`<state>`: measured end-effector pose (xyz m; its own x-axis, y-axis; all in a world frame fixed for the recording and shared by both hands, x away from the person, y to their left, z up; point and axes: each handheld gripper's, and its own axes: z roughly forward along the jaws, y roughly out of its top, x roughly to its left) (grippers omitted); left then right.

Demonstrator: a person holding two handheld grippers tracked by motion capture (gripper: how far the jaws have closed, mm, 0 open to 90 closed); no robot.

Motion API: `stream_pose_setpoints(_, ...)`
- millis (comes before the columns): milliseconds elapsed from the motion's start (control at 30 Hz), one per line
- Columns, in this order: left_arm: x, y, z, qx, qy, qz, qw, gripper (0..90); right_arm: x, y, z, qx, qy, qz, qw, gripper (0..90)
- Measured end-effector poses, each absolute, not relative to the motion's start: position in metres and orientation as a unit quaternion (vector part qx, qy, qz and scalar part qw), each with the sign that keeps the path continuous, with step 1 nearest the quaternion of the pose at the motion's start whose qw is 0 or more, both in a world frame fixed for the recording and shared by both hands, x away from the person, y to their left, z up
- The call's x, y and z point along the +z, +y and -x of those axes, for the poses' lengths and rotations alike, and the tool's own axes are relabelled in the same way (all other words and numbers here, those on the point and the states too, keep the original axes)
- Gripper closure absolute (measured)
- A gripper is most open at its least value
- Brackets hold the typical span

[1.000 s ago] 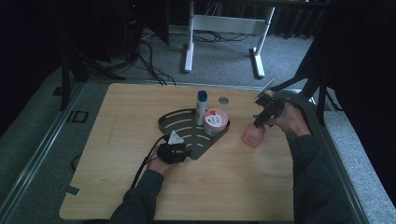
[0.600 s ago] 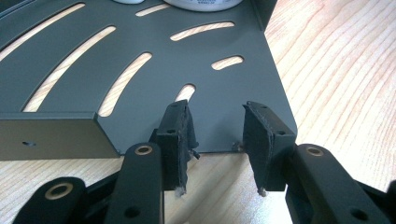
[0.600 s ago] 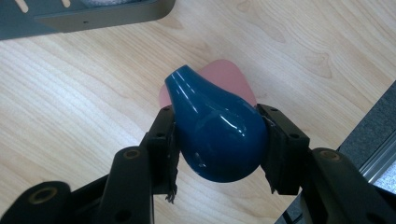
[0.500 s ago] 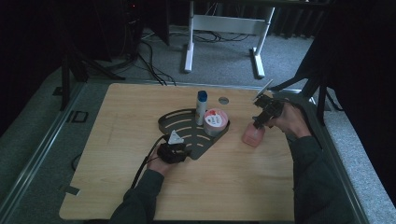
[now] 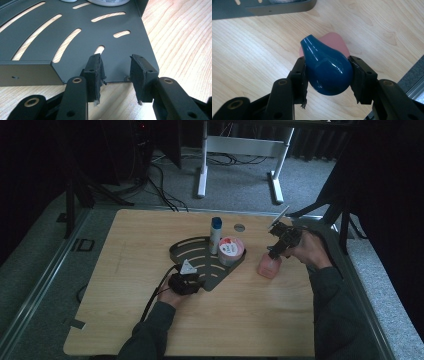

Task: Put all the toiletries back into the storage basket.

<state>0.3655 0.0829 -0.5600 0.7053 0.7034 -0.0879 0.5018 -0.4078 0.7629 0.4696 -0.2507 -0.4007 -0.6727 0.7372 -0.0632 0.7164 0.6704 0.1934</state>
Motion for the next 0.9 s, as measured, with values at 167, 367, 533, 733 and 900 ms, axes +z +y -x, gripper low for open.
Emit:
stream_pose_setpoints(167,-0.56,0.083,-0.366,0.124,0.363,-0.83,0.405,60.6,-0.399,-0.243,-0.466,0.086,0.916,-0.387,0.057,53.2)
stream_pose_setpoints(367,-0.56,0.083,-0.365,0.125,0.363,-0.83,0.405,60.6,-0.396,-0.23,-0.459,0.095,0.922,-0.372,0.048,53.5)
stream_pose_setpoints(533,-0.56,0.082,-0.365,0.125,0.363,-0.83,0.405,60.6,-0.39,-0.221,-0.455,0.087,0.929,-0.355,0.053,57.7)
stream_pose_setpoints(733,-0.56,0.083,-0.366,0.123,0.364,-0.829,0.406,60.6,-0.39,-0.214,-0.454,0.081,0.933,-0.348,0.052,57.8)
stream_pose_setpoints(900,-0.56,0.083,-0.366,0.123,0.364,-0.829,0.406,60.6,-0.39,-0.211,-0.454,0.076,0.935,-0.343,0.054,58.0)
